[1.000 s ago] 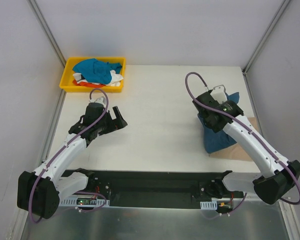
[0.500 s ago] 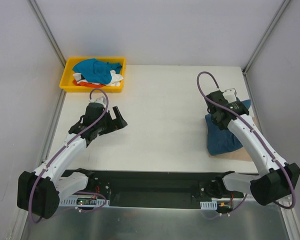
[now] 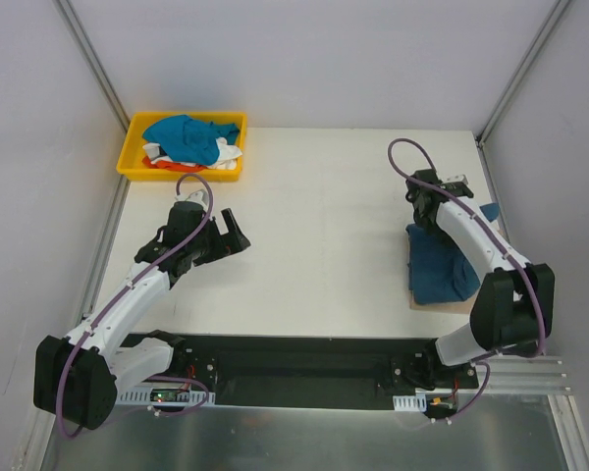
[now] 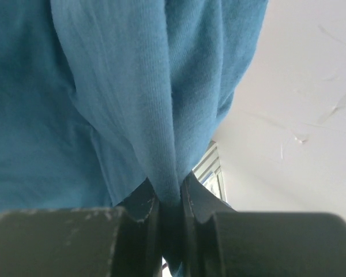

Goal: Fold and stack the t-shirts
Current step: Neatly place the folded tshirt to the corner

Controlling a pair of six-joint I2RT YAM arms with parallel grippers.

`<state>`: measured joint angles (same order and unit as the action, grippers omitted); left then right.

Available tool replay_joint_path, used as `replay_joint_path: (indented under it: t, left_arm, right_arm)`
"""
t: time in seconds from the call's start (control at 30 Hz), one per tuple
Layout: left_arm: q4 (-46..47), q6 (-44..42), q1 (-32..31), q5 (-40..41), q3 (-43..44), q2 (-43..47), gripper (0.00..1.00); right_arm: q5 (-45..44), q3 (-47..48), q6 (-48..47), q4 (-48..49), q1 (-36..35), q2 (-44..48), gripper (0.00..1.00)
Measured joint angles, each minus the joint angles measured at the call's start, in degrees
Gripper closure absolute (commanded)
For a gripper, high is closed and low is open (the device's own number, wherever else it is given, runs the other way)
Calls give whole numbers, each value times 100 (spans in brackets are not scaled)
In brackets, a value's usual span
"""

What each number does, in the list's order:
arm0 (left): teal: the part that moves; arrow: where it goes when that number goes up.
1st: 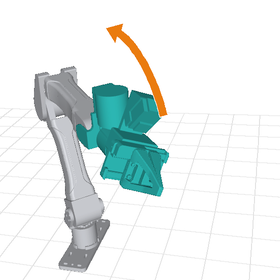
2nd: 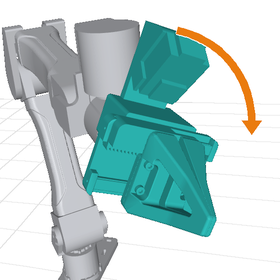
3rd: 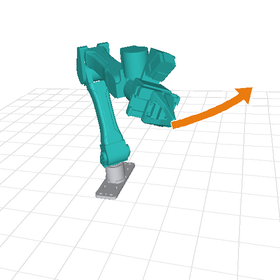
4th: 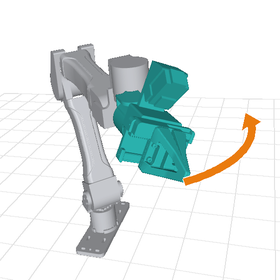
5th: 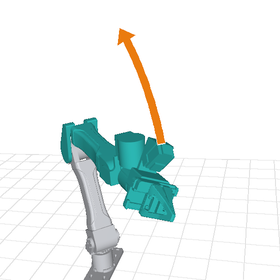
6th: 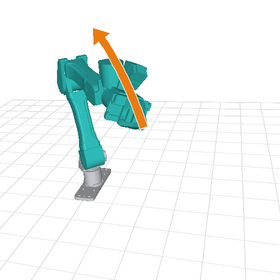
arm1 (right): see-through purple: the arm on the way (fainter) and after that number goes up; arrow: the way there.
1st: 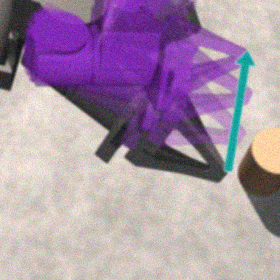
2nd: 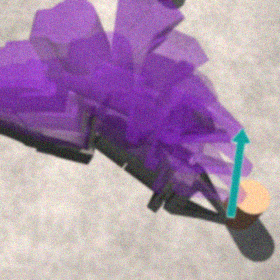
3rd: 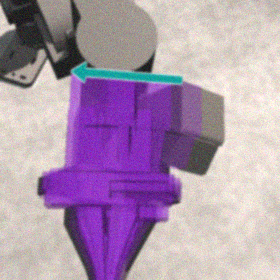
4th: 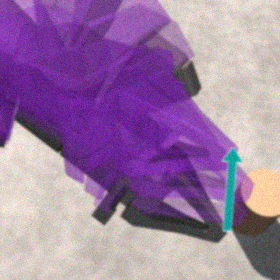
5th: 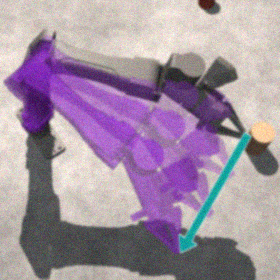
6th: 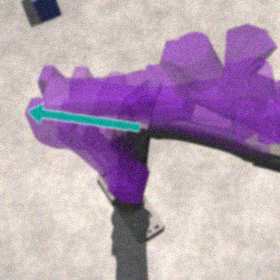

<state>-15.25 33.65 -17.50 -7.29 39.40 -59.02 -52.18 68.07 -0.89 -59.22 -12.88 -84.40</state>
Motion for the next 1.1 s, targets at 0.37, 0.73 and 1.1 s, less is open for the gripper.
replay_joint_path:
  t: [0.37,0.73,1.1]
  left_arm:
    - [0,0,35,-22,0,-181,1]
    - [0,0,37,-24,2,-214,1]
    - [0,2,37,-157,2,-289,1]
  right_arm:
    - [44,122,645,181,507,-1141,99]
    - [-114,243,1410,-105,831,-1541,51]
    - [-822,713,2708,-1182,986,-1788,3]
